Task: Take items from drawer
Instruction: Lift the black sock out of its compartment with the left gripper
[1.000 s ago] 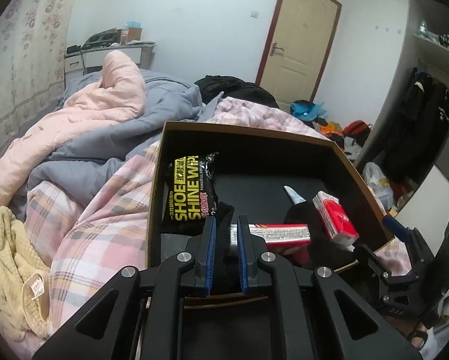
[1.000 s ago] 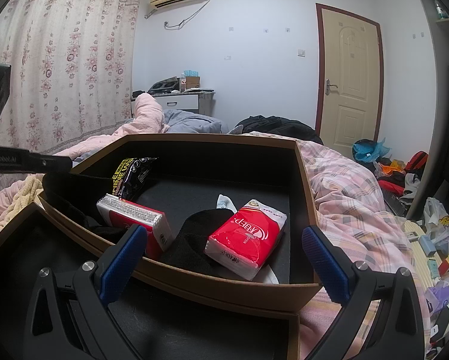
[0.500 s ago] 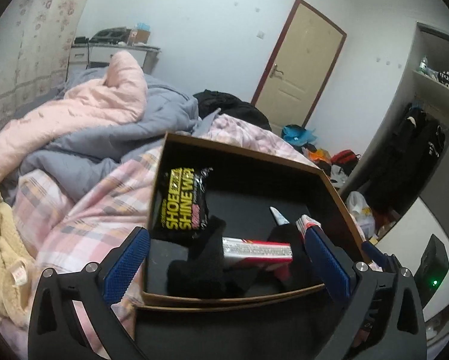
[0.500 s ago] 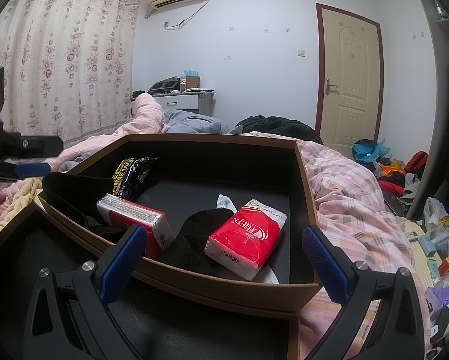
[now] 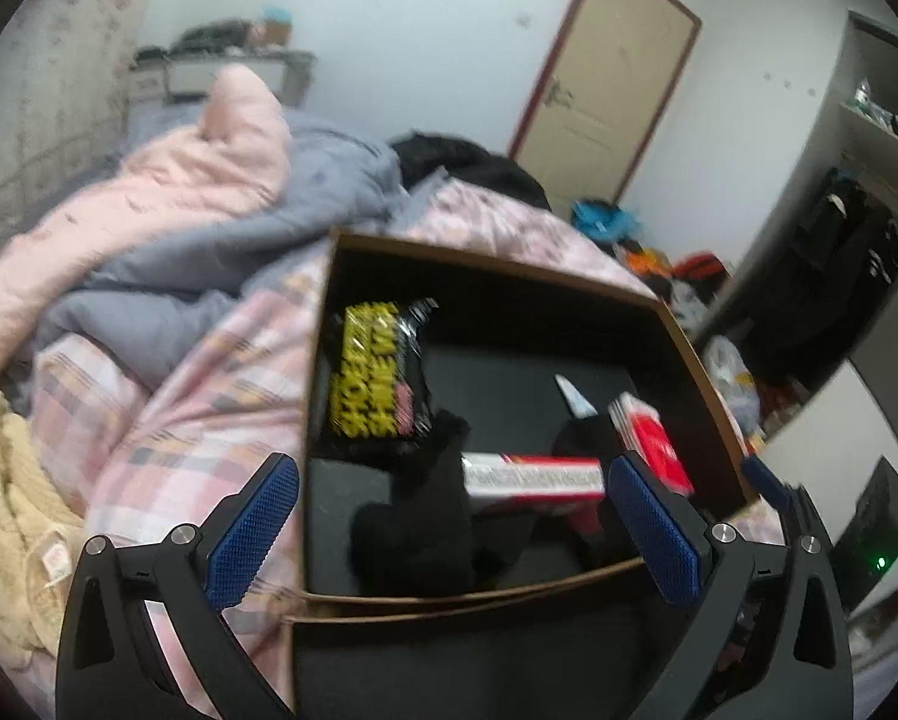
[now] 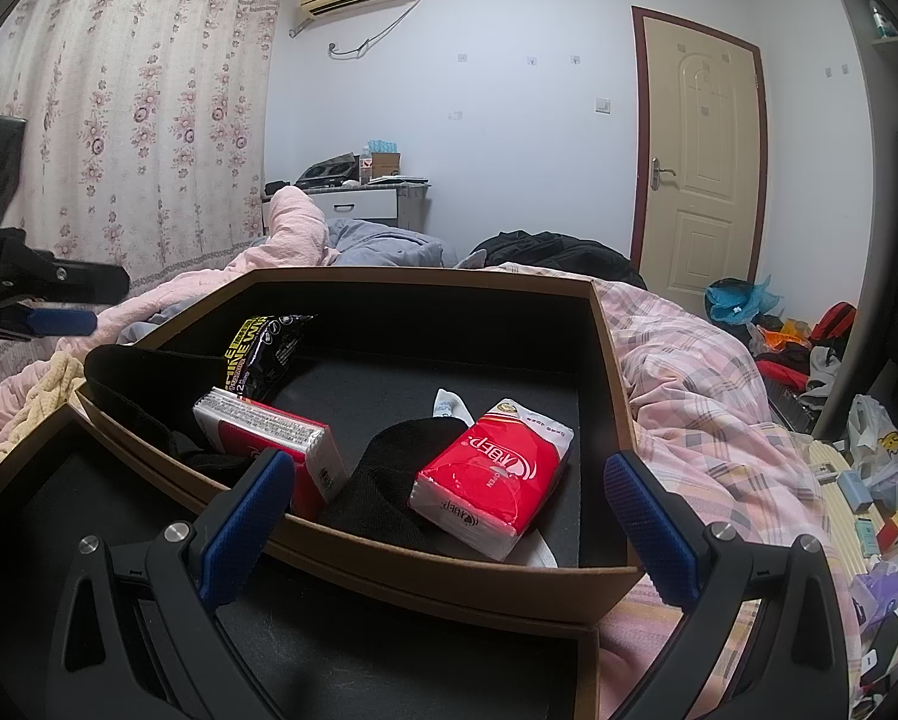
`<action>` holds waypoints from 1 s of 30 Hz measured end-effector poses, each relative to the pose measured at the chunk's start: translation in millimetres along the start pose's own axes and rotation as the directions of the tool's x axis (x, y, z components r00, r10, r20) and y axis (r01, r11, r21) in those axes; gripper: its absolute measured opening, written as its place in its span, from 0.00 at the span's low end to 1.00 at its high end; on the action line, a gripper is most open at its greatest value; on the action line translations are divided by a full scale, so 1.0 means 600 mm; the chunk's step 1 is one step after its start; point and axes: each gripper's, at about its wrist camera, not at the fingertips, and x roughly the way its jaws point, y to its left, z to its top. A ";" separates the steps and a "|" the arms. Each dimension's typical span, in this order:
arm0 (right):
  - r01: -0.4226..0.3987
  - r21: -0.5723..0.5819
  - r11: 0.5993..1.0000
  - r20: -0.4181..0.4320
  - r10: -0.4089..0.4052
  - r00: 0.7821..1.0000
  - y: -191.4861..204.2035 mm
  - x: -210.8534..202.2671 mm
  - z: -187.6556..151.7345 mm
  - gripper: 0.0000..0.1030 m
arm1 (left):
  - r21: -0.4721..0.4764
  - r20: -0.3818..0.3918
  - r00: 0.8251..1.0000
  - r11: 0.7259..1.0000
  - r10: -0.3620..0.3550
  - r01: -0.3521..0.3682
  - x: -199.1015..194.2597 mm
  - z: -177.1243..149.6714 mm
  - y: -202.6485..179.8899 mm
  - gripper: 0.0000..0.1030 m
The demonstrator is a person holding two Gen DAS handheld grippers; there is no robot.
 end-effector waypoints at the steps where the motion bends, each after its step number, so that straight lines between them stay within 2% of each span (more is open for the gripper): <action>1: 0.000 0.000 1.000 0.000 0.000 1.000 0.000 0.000 0.000 0.99 | 0.008 -0.018 1.000 1.000 -0.005 0.005 0.006 -0.002 -0.002 0.99; 6: -0.001 -0.001 1.000 0.000 0.001 1.000 0.000 0.000 0.000 0.99 | 0.081 -0.065 0.995 0.994 0.080 -0.074 0.035 -0.020 -0.022 0.99; 11: 0.000 -0.001 1.000 0.000 0.000 1.000 0.002 0.000 -0.001 0.99 | 0.125 -0.067 0.991 0.986 0.118 -0.109 0.042 -0.030 -0.037 0.96; 14: 0.000 -0.002 1.000 0.000 0.000 1.000 0.001 0.000 -0.001 0.99 | 0.151 -0.092 0.984 0.979 0.151 -0.136 0.052 -0.035 -0.041 0.77; 15: 0.000 -0.001 1.000 0.000 0.000 1.000 0.002 0.000 -0.001 0.99 | 0.158 -0.112 0.981 0.977 0.160 -0.141 0.059 -0.037 -0.040 0.62; 16: 0.000 -0.001 1.000 0.000 0.000 1.000 0.001 0.000 -0.001 0.99 | 0.165 -0.128 0.976 0.974 0.174 -0.152 0.066 -0.038 -0.040 0.53; 17: -0.001 -0.002 1.000 0.000 0.001 1.000 0.002 0.000 -0.001 0.99 | 0.163 -0.129 0.977 0.975 0.170 -0.149 0.067 -0.040 -0.038 0.49; 19: 0.002 -0.010 1.000 -0.001 -0.002 1.000 0.005 -0.001 -0.001 0.99 | 0.150 -0.148 0.978 0.980 0.150 -0.128 0.071 -0.040 -0.033 0.23; 21: 0.001 -0.012 1.000 -0.003 -0.001 1.000 0.006 0.000 -0.001 0.99 | 0.143 -0.151 0.974 0.979 0.167 -0.146 0.070 -0.037 -0.028 0.13; 24: -0.001 -0.010 1.000 -0.002 0.001 1.000 0.006 -0.001 -0.001 0.99 | 0.106 -0.147 0.978 0.985 0.149 -0.134 0.065 -0.034 -0.020 0.05; 27: -0.001 -0.007 1.000 -0.001 0.001 1.000 0.007 0.000 0.000 0.99 | 0.081 -0.125 0.986 0.991 0.115 -0.105 0.052 -0.031 -0.017 0.03; 30: -0.002 -0.005 1.000 -0.001 0.002 1.000 0.006 0.001 0.000 0.99 | 0.085 -0.063 0.994 0.993 0.086 -0.081 0.025 -0.025 -0.022 0.03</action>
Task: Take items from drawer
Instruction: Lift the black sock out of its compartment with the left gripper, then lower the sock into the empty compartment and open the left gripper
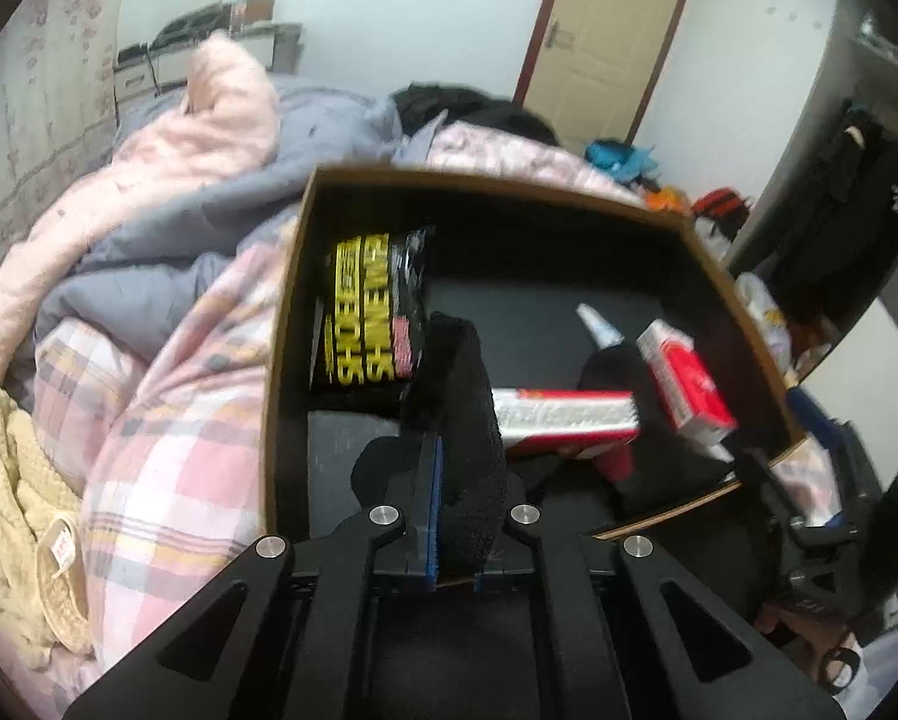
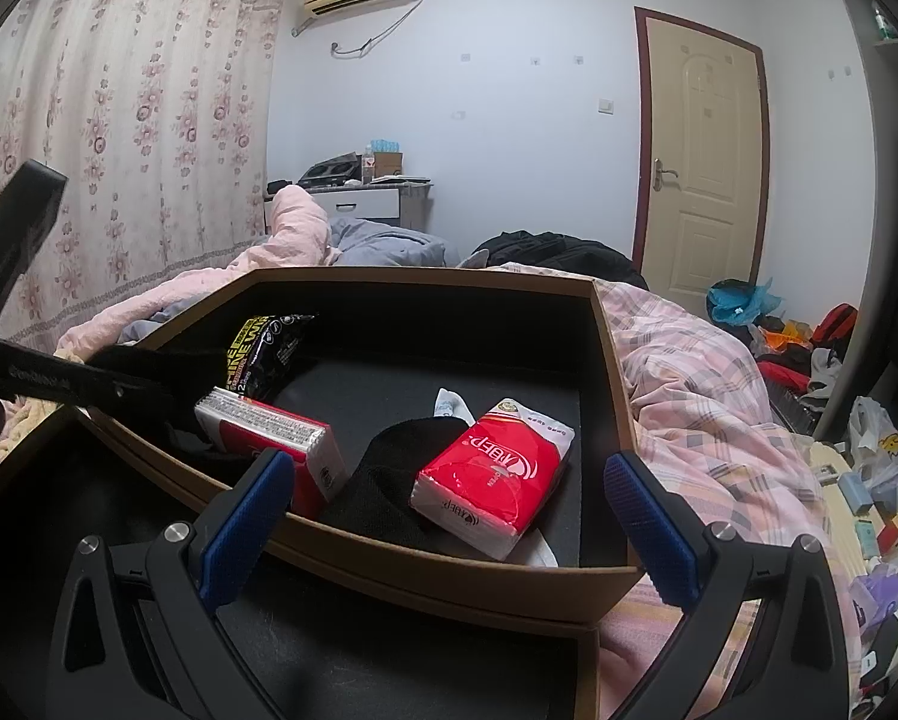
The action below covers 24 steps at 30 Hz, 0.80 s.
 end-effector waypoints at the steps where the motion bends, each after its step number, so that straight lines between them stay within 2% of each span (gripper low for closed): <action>1: 0.000 -0.001 1.000 0.000 0.000 1.000 -0.001 0.000 0.000 0.99 | 0.001 0.013 1.000 1.000 -0.008 0.008 -0.008 0.001 -0.001 0.03; 8: -0.001 0.000 1.000 -0.001 0.001 1.000 -0.001 0.000 0.000 0.99 | 0.031 0.148 0.986 0.997 -0.073 0.069 -0.098 0.015 -0.016 0.02; 15: 0.000 0.000 1.000 0.000 0.000 1.000 -0.001 0.000 0.000 0.99 | 0.088 0.244 0.959 0.988 -0.144 0.126 -0.196 0.012 -0.034 0.02; 19: -0.001 0.001 1.000 0.000 0.001 1.000 -0.001 0.000 0.000 0.99 | 0.137 0.252 0.943 0.973 -0.217 0.187 -0.241 -0.005 -0.040 0.03; 24: -0.001 0.001 1.000 0.000 0.001 1.000 0.000 0.000 0.000 0.99 | 0.167 0.206 0.933 0.950 -0.295 0.264 -0.270 -0.037 -0.036 0.03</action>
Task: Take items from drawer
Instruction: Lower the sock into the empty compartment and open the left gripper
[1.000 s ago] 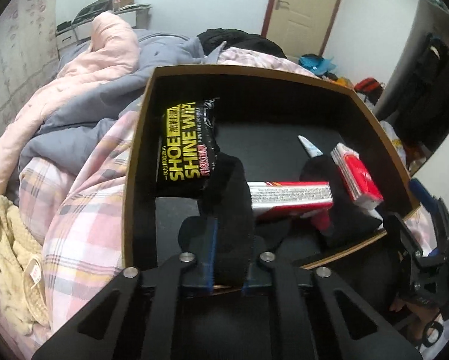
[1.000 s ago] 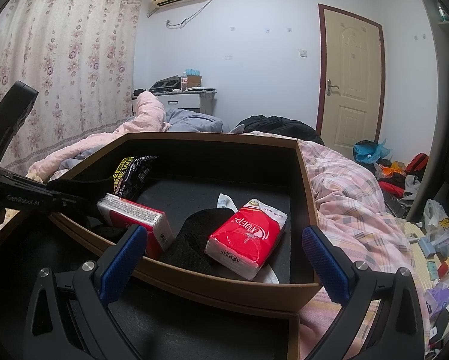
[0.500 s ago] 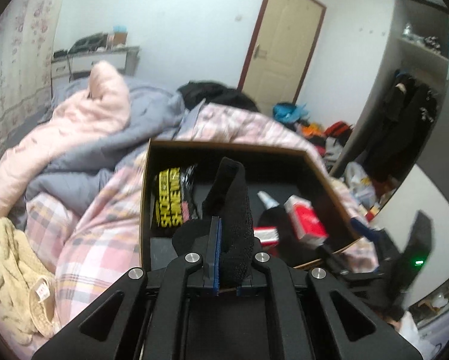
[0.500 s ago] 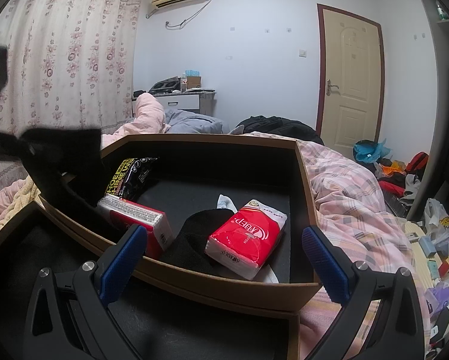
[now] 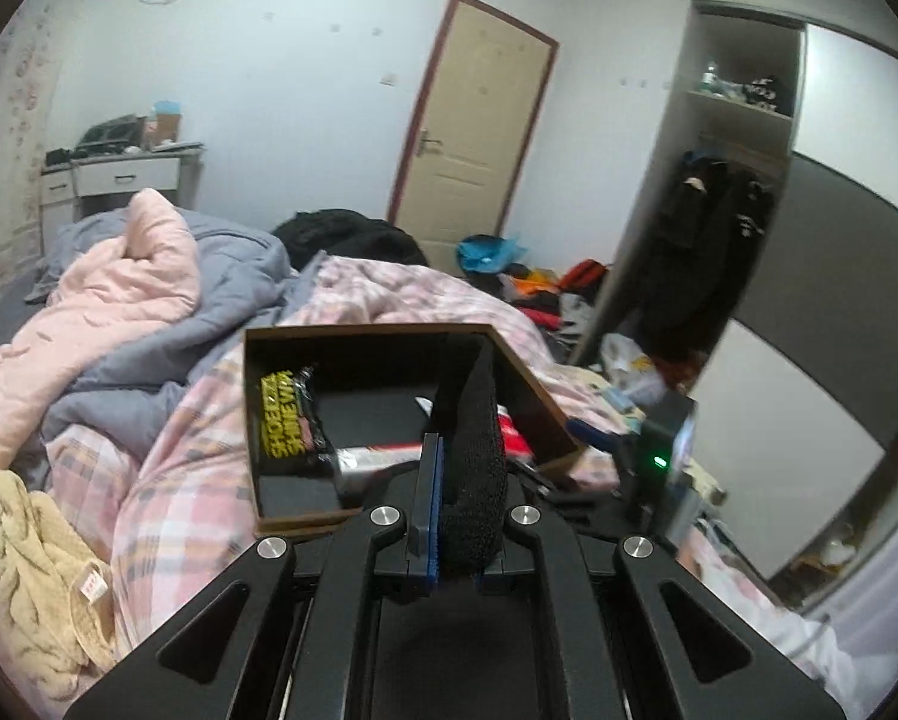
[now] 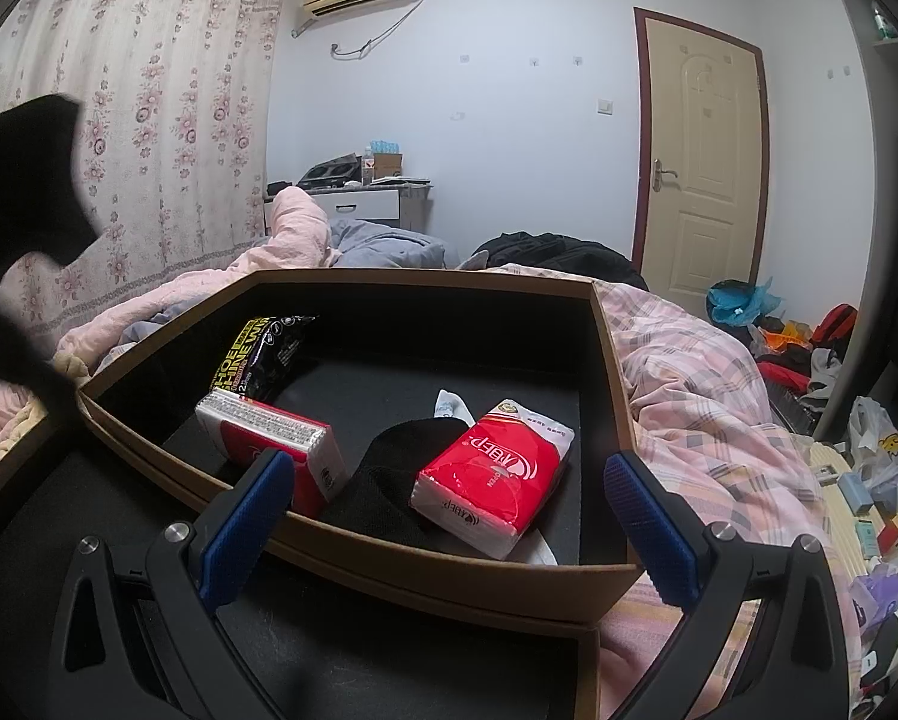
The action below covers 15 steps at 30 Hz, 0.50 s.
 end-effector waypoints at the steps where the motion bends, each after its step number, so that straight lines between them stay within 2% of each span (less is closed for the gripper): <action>1: 0.000 0.000 1.000 0.000 0.000 1.000 0.000 0.000 0.000 0.99 | 0.001 -0.005 1.000 1.000 -0.022 0.022 -0.005 -0.001 -0.001 0.03; 3: 0.000 0.000 1.000 0.000 0.000 1.000 0.000 0.000 0.000 0.99 | 0.015 -0.006 0.997 0.997 -0.082 0.082 -0.016 -0.002 -0.007 0.03; 5: 0.000 0.000 1.000 0.000 0.000 1.000 0.000 0.000 0.000 0.99 | 0.035 -0.006 0.994 0.993 -0.110 0.110 -0.019 -0.005 -0.014 0.03; 8: 0.000 0.000 1.000 0.000 0.000 1.000 0.000 0.000 0.000 0.99 | 0.059 -0.069 0.987 0.988 -0.142 0.146 0.006 -0.020 -0.014 0.03; 11: 0.000 0.001 1.000 0.000 0.000 1.000 0.000 0.000 0.000 0.99 | 0.052 -0.150 0.981 0.990 -0.122 0.131 0.049 -0.037 -0.003 0.03; 15: 0.000 0.001 1.000 0.000 0.000 1.000 0.000 0.000 0.000 0.99 | -0.002 -0.279 0.954 0.994 -0.109 0.113 0.127 -0.069 0.012 0.03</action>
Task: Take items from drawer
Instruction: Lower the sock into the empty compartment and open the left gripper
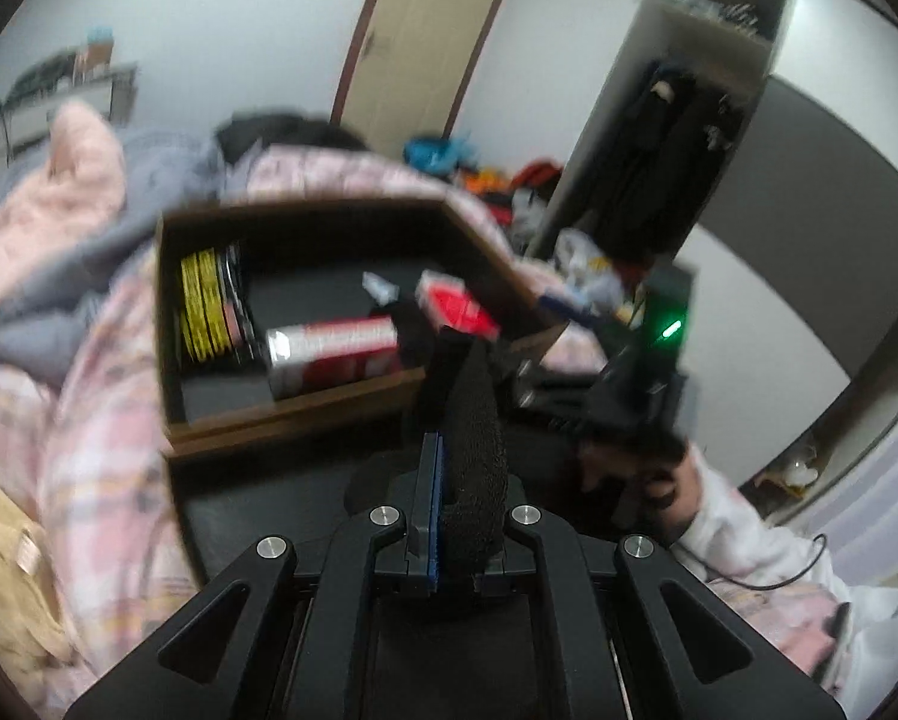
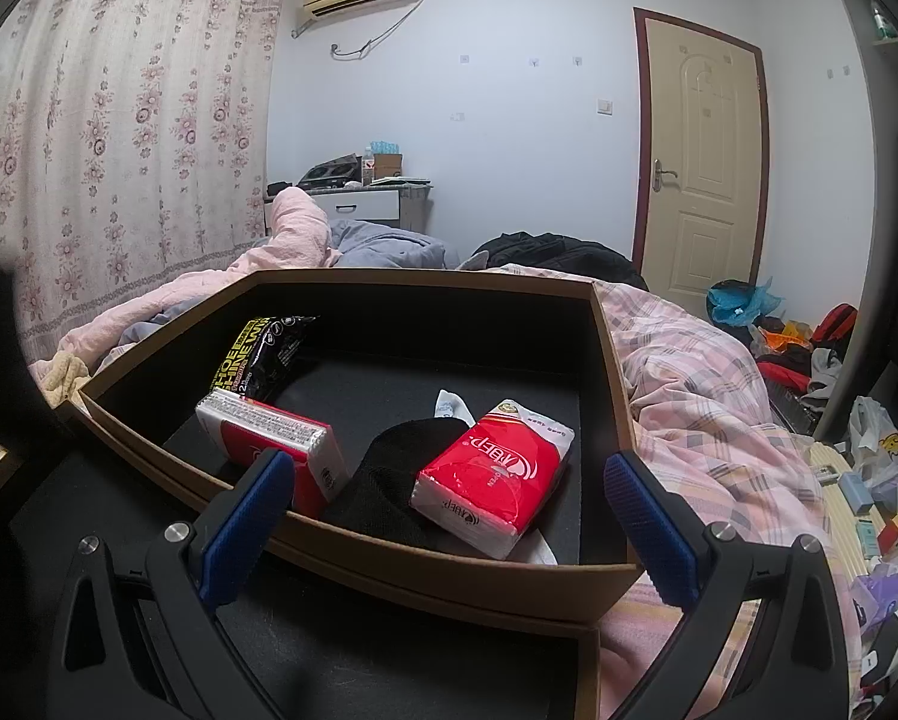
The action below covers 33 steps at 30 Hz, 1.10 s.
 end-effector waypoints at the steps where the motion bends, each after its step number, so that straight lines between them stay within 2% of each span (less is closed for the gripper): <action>1: 0.000 0.000 1.000 0.000 0.000 1.000 0.000 0.000 0.000 0.99 | -0.010 -0.026 1.000 1.000 0.005 -0.005 0.016 -0.004 0.003 0.03; 3: 0.000 0.000 1.000 0.000 0.000 1.000 0.000 0.000 0.000 0.99 | -0.030 -0.086 0.996 0.999 0.022 -0.024 0.050 -0.012 0.010 0.03; 7: 0.000 0.000 1.000 0.000 0.000 1.000 0.001 0.000 0.000 0.99 | -0.037 -0.153 0.987 0.998 0.048 -0.054 0.088 -0.025 0.009 0.03; 10: 0.000 0.000 1.000 0.000 0.000 1.000 0.000 0.000 0.000 0.99 | -0.029 -0.225 0.968 0.992 0.109 -0.119 0.115 -0.034 0.012 0.03; 14: 0.000 0.000 1.000 0.000 0.000 1.000 0.000 0.000 0.000 0.99 | -0.050 -0.265 0.955 0.988 0.131 -0.149 0.134 -0.039 0.019 0.03; 23: 0.000 0.001 1.000 0.000 0.000 1.000 0.000 0.000 0.000 0.99 | -0.064 -0.285 0.946 0.982 0.154 -0.179 0.120 -0.037 0.016 0.03; 28: 0.000 0.000 1.000 0.000 0.000 1.000 0.000 0.000 -0.001 0.99 | -0.064 -0.246 0.958 0.984 0.144 -0.164 0.088 -0.032 0.012 0.03; 33: 0.000 0.001 1.000 0.000 0.000 1.000 0.000 0.000 -0.001 0.99 | -0.123 -0.197 0.974 0.983 0.110 -0.136 0.056 -0.024 0.034 0.03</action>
